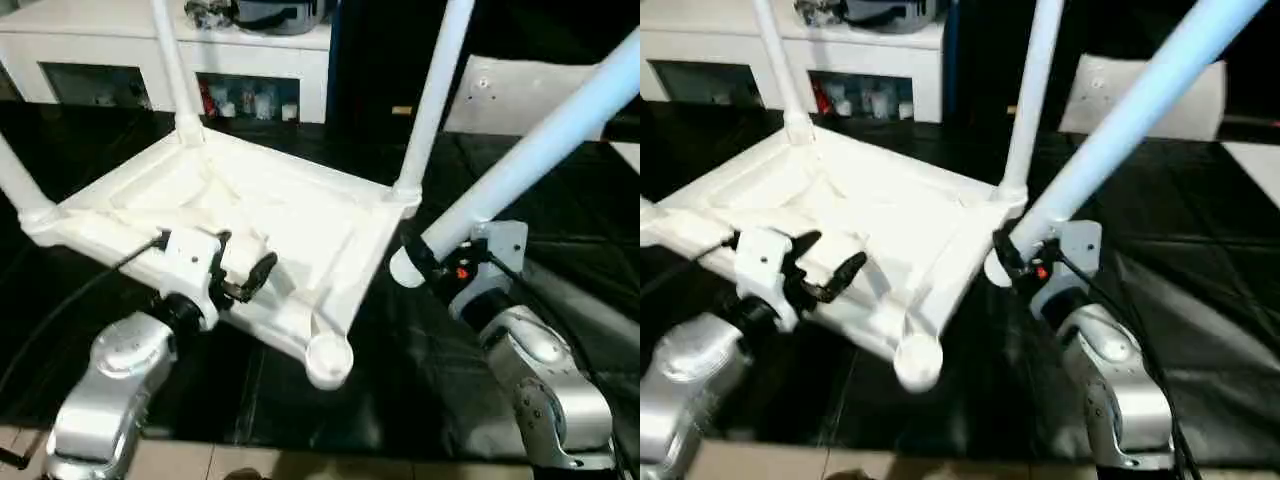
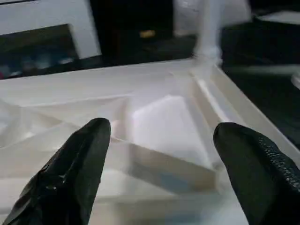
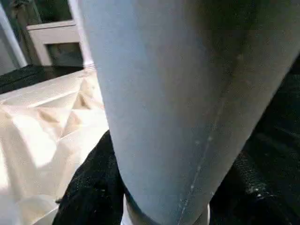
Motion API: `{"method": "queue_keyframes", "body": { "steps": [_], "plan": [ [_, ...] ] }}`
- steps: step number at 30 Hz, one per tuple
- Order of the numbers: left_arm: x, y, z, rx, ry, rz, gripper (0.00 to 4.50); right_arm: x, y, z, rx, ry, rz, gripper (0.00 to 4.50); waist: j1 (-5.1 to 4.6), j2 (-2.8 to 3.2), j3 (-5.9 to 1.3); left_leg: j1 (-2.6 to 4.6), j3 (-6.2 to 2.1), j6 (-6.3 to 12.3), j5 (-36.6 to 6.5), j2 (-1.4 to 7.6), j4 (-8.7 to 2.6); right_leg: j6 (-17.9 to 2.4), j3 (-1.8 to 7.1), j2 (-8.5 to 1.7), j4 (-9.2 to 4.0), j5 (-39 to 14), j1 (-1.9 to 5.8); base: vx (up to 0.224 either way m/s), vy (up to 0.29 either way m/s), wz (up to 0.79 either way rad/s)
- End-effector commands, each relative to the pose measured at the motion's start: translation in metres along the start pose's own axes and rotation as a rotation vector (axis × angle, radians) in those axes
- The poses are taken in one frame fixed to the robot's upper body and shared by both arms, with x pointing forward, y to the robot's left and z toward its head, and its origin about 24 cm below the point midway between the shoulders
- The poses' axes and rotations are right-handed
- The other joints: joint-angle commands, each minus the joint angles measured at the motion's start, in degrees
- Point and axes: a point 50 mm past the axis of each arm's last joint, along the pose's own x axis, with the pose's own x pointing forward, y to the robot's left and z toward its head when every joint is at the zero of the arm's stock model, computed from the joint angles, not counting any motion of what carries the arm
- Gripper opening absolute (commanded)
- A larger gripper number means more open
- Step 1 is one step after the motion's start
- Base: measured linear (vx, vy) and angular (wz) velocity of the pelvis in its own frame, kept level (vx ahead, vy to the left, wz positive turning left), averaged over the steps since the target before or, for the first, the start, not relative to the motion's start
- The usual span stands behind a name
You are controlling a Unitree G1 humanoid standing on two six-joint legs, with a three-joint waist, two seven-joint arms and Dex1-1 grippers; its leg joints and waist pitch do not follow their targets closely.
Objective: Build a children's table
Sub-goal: Move to table
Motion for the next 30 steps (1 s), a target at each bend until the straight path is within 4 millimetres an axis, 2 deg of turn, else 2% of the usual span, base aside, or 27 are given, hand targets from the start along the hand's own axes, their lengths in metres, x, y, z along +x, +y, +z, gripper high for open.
{"method": "queue_keyframes", "body": {
  "steps": [1,3,5,6,7,8,10,12,14,15,16,17,18,20,21,22,23,24,25,26,28,30],
  "plan": [
    [0.000,0.002,0.000,0.037,0.023,-0.095,3.93,0.004,-0.001,0.003,-0.024,0.011,0.011,1.90,-0.07,0.30,-1.40,1.77,-0.59,-5.08,-25.2,2.69,-6.37,-6.4,0.87,-2.63,-6.33,-23.9,-0.18,-0.103,-0.010,-0.04],
    [-0.001,0.003,-0.001,0.052,0.038,-0.146,4.10,0.004,-0.001,0.002,-0.027,0.016,0.014,1.90,-0.16,0.34,-1.46,1.68,-0.59,-5.46,-25.5,2.72,-6.47,-5.9,0.95,-2.73,-6.44,-24.9,-0.40,-0.089,-0.008,-0.06],
    [-0.003,0.004,-0.001,0.061,0.050,-0.204,4.27,0.004,-0.002,0.001,-0.031,0.020,0.013,1.90,-0.02,0.24,-1.59,1.44,-0.58,-5.22,-24.4,2.74,-6.64,-6.1,0.91,-2.60,-6.12,-22.3,-0.45,-0.038,-0.003,-0.03],
    [-0.004,0.006,0.000,0.094,0.070,-0.297,4.27,0.004,-0.004,0.000,-0.034,0.022,0.006,1.90,-0.05,-0.28,-1.64,1.30,-0.36,-4.87,-23.4,2.69,-6.70,-6.5,0.91,-2.48,-6.10,-20.9,-0.51,0.000,0.000,0.00],
    [-0.004,0.006,0.001,0.114,0.080,-0.339,4.33,0.004,-0.005,0.000,-0.034,0.022,0.002,1.90,0.19,0.07,-1.68,1.56,-0.21,-4.71,-23.4,2.66,-6.68,-6.7,1.05,-2.47,-6.03,-20.7,-0.86,0.000,0.000,0.00],
    [-0.004,0.007,0.001,0.123,0.085,-0.356,4.42,0.004,-0.005,0.000,-0.032,0.021,0.000,1.90,0.18,-0.01,-1.62,1.65,-0.12,-4.68,-23.5,2.67,-6.68,-6.9,1.07,-2.45,-6.14,-20.8,-1.02,0.000,0.000,0.00],
    [-0.003,0.007,0.001,0.153,0.107,-0.418,4.48,0.004,-0.006,0.000,-0.033,0.026,-0.009,1.90,0.43,-0.26,-1.67,1.52,0.02,-4.53,-22.6,2.87,-6.81,-7.1,1.10,-2.54,-5.91,-20.0,-0.93,0.000,0.000,0.00],
    [-0.003,0.007,0.001,0.171,0.135,-0.488,4.50,0.004,-0.006,-0.002,-0.019,0.047,0.001,1.90,0.60,-0.21,-1.74,1.57,0.23,-4.22,-21.2,2.88,-6.80,-7.5,1.10,-2.47,-5.79,-18.2,-0.98,0.000,0.000,0.00],
    [-0.002,0.008,0.002,0.180,0.142,-0.516,4.50,0.004,-0.006,-0.002,-0.038,0.046,0.006,1.90,0.54,-0.14,-1.84,1.29,0.39,-4.30,-19.8,2.95,-6.85,-8.1,1.01,-2.45,-5.52,-16.0,-0.68,0.000,0.000,0.00],
    [-0.002,0.009,0.002,0.192,0.148,-0.536,4.50,0.004,-0.006,-0.001,-0.051,0.033,0.001,1.90,0.62,-0.06,-2.04,1.30,0.53,-4.21,-18.5,3.02,-6.70,-8.5,1.00,-2.39,-5.25,-13.9,-0.66,0.000,0.000,0.00],
    [-0.001,0.010,0.002,0.218,0.164,-0.566,4.50,0.005,-0.005,0.000,-0.057,0.027,0.002,1.90,0.60,-0.34,-2.13,1.08,0.73,-3.86,-17.0,2.98,-6.60,-8.7,0.96,-2.34,-5.17,-12.4,-0.48,0.000,0.000,0.00],
    [-0.001,0.010,0.002,0.218,0.164,-0.566,4.50,0.005,-0.005,0.000,-0.057,0.027,0.002,1.90,0.68,-0.32,-2.18,0.98,0.79,-3.69,-16.1,2.94,-6.55,-8.6,0.96,-2.35,-5.12,-11.7,-0.40,0.000,0.000,0.00],
    [-0.001,0.010,-0.001,0.275,0.218,-0.654,4.50,0.006,-0.002,-0.001,-0.063,0.020,0.029,1.90,0.71,-0.24,-2.32,0.96,1.02,-3.41,-14.2,2.91,-6.47,-8.5,0.94,-2.27,-5.07,-9.7,-0.38,0.000,0.000,0.00],
    [0.000,0.011,-0.003,0.297,0.238,-0.689,4.50,0.006,0.000,-0.001,-0.059,0.020,0.043,1.90,0.79,-0.21,-2.71,0.92,1.30,-3.22,-11.5,2.97,-6.27,-8.7,0.94,-2.11,-4.48,-4.8,-0.14,0.000,0.000,0.00],
    [0.001,0.012,-0.003,0.303,0.246,-0.705,4.50,0.006,0.001,-0.002,-0.069,0.020,0.051,1.90,0.83,-0.09,-2.83,0.98,1.45,-3.19,-9.4,3.05,-6.08,-9.4,0.79,-1.87,-4.07,0.1,-0.18,0.000,0.000,0.00],
    [0.004,0.013,-0.002,0.321,0.257,-0.726,4.32,0.005,0.001,-0.003,-0.075,0.027,0.061,1.90,0.78,0.03,-2.88,0.95,1.54,-3.02,-8.2,3.02,-5.92,-10.1,0.70,-1.77,-3.74,3.5,-0.03,0.000,0.000,0.00],
    [0.004,0.013,-0.002,0.321,0.257,-0.726,4.21,0.005,0.001,-0.003,-0.075,0.027,0.061,1.90,0.80,0.01,-2.91,0.93,1.58,-2.95,-7.5,2.94,-5.85,-10.3,0.65,-1.71,-3.70,4.6,0.06,0.050,-0.004,-0.03],
    [0.005,0.014,-0.003,0.333,0.265,-0.741,4.14,0.005,0.002,-0.004,-0.080,0.031,0.069,1.90,0.75,0.31,-2.98,0.95,1.58,-3.05,-6.6,3.03,-5.76,-10.8,0.60,-1.73,-3.42,7.0,0.23,0.000,0.000,0.00],
    [0.010,0.015,-0.002,0.377,0.265,-0.770,4.01,0.003,0.003,-0.007,-0.085,0.043,0.083,1.90,0.79,0.52,-3.06,1.28,1.74,-3.08,-6.5,3.03,-5.59,-11.0,0.58,-1.57,-3.46,7.9,0.10,0.000,0.000,0.00],
    [0.010,0.015,-0.002,0.377,0.265,-0.770,4.01,0.003,0.003,-0.007,-0.085,0.043,0.083,1.90,0.77,0.31,-2.93,1.23,1.78,-2.92,-6.7,2.94,-5.63,-11.0,0.61,-1.49,-3.69,7.7,0.15,0.000,0.000,0.00],
    [0.014,0.017,-0.001,0.415,0.272,-0.807,3.75,0.001,0.004,-0.009,-0.089,0.051,0.091,1.90,0.92,0.27,-2.93,1.29,1.83,-3.12,-7.3,3.11,-5.68,-11.2,0.66,-1.65,-3.75,7.1,0.35,0.000,0.000,0.00],
    [0.017,0.018,-0.001,0.434,0.278,-0.831,3.65,0.001,0.006,-0.010,-0.090,0.055,0.098,1.90,1.16,0.59,-2.72,1.42,1.78,-3.78,-9.6,3.28,-5.92,-11.3,0.71,-1.78,-3.93,4.1,0.15,0.000,0.000,0.00]
  ]
}}
